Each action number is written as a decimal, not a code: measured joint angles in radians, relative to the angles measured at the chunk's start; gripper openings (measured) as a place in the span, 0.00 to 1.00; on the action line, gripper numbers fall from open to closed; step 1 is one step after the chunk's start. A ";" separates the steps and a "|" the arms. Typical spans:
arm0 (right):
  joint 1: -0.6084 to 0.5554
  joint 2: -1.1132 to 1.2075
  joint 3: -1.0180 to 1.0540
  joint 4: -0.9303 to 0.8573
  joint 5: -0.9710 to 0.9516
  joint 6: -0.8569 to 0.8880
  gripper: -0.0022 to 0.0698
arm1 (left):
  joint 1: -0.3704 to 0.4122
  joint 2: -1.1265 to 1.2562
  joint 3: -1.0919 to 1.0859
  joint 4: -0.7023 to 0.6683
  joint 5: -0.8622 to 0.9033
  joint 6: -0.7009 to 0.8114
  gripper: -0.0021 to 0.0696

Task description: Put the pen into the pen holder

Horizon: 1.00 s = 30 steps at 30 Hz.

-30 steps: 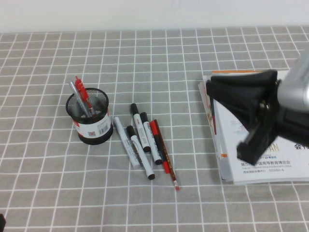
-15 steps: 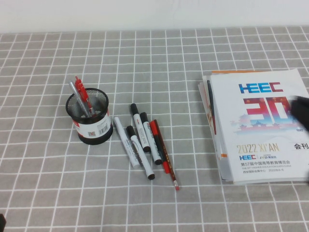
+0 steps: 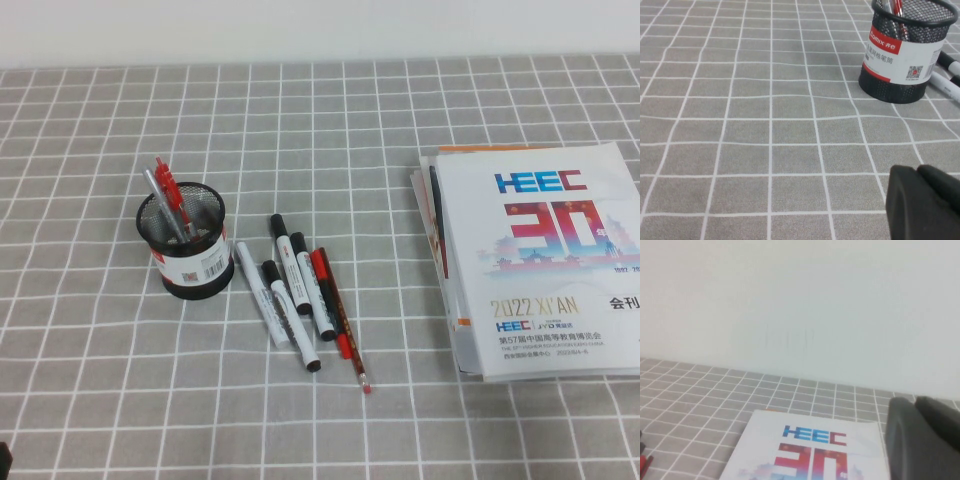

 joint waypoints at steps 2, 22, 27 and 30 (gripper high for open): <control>-0.004 -0.008 0.011 0.023 0.000 -0.005 0.01 | 0.000 0.000 0.000 0.000 0.000 0.000 0.02; -0.112 -0.247 0.257 1.259 0.326 -1.231 0.01 | 0.000 0.000 0.000 0.000 0.000 0.000 0.02; -0.141 -0.268 0.262 1.254 0.399 -1.209 0.01 | 0.000 0.000 0.000 0.000 0.000 0.000 0.02; -0.147 -0.269 0.262 1.254 0.404 -1.209 0.01 | 0.000 0.000 0.000 0.000 0.000 0.000 0.02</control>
